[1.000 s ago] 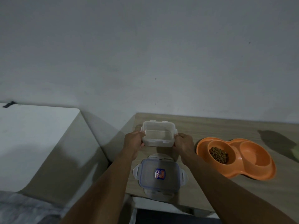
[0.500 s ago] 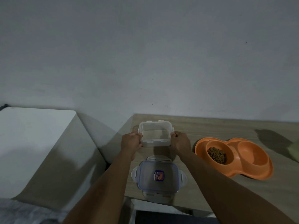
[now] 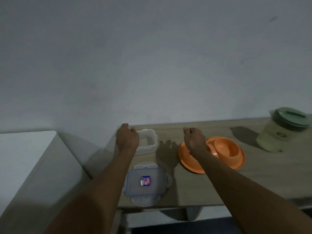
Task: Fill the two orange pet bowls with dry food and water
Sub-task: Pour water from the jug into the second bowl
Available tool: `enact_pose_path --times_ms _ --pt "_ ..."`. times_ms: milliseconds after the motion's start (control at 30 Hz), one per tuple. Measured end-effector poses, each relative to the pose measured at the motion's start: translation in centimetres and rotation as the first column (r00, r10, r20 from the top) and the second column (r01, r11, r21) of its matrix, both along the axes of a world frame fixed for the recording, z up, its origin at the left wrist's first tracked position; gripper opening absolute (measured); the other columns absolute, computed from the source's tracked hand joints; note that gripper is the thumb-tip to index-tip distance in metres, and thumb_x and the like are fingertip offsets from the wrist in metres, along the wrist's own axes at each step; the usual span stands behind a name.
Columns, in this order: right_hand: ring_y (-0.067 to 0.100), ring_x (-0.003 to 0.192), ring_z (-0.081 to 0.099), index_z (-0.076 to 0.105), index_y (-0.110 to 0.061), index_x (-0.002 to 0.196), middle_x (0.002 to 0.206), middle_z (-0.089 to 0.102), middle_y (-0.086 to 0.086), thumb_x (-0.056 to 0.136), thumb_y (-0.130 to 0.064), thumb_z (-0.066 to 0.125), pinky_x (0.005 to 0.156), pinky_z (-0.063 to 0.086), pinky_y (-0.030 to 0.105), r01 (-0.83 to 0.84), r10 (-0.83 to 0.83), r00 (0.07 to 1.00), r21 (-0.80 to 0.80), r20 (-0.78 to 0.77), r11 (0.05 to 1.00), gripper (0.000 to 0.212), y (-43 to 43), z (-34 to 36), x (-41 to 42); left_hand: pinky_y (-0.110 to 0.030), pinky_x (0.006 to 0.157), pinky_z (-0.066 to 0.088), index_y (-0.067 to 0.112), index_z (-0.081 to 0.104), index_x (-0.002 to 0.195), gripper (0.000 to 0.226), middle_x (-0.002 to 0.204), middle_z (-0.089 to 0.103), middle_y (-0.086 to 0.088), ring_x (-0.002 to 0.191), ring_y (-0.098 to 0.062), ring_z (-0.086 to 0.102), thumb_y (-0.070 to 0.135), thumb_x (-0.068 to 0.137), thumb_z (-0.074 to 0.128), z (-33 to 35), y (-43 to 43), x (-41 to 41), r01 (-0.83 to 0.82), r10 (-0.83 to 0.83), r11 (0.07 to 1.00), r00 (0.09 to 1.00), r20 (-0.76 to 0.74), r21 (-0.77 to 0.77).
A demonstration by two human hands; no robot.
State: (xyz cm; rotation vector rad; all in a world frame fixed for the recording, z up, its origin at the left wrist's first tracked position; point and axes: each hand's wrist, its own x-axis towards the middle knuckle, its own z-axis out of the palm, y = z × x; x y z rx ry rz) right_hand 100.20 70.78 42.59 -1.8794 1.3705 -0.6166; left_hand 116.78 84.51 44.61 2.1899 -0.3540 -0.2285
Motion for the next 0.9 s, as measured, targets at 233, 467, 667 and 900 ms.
enact_pose_path --times_ms 233,467,667,900 --pt "0.040 0.103 0.062 0.066 -0.006 0.088 0.098 0.068 0.021 0.101 -0.039 0.041 0.087 0.046 0.041 0.288 -0.287 0.955 -0.005 0.071 0.958 0.044 -4.3 2.9 -10.0 -0.035 0.104 0.040 0.008 0.056 0.134 0.039 0.138 0.056 -0.013 0.129 -0.032 0.049 0.023 0.098 0.050 2.3 -6.8 -8.0 0.209 -0.209 0.977 0.978 -0.009 -0.034" --pt "0.043 0.113 0.058 0.065 -0.002 0.112 0.120 0.064 0.025 0.099 -0.038 0.044 0.096 0.048 0.045 0.581 -0.580 0.804 0.033 0.129 0.813 0.044 -8.4 4.4 -20.8 -0.033 0.099 0.043 0.011 0.055 0.135 0.040 0.138 0.056 -0.009 0.126 -0.029 0.052 0.025 0.099 0.048 3.5 -13.3 -18.0 0.404 -0.408 0.911 0.912 -0.040 -0.082" --pt "0.038 0.112 0.059 0.061 -0.006 0.116 0.121 0.064 0.018 0.099 -0.041 0.044 0.098 0.048 0.051 0.661 -0.659 0.726 0.062 0.198 0.748 0.042 -12.6 4.5 -27.1 -0.034 0.093 0.046 0.013 0.057 0.131 0.037 0.129 0.061 -0.007 0.118 -0.027 0.057 0.028 0.100 0.044 3.7 -18.6 -24.8 0.506 -0.510 0.858 0.860 -0.028 -0.085" --pt "0.036 0.120 0.053 0.048 -0.010 0.132 0.138 0.049 0.017 0.098 -0.040 0.052 0.098 0.044 0.043 0.614 -0.601 0.776 -0.012 0.190 0.789 0.046 -19.6 4.8 -31.7 -0.030 0.062 0.035 0.007 0.062 0.085 0.037 0.078 0.059 -0.006 0.075 -0.023 0.052 0.037 0.098 0.044 4.2 -26.8 -32.4 0.491 -0.506 0.857 0.859 -0.074 -0.157"
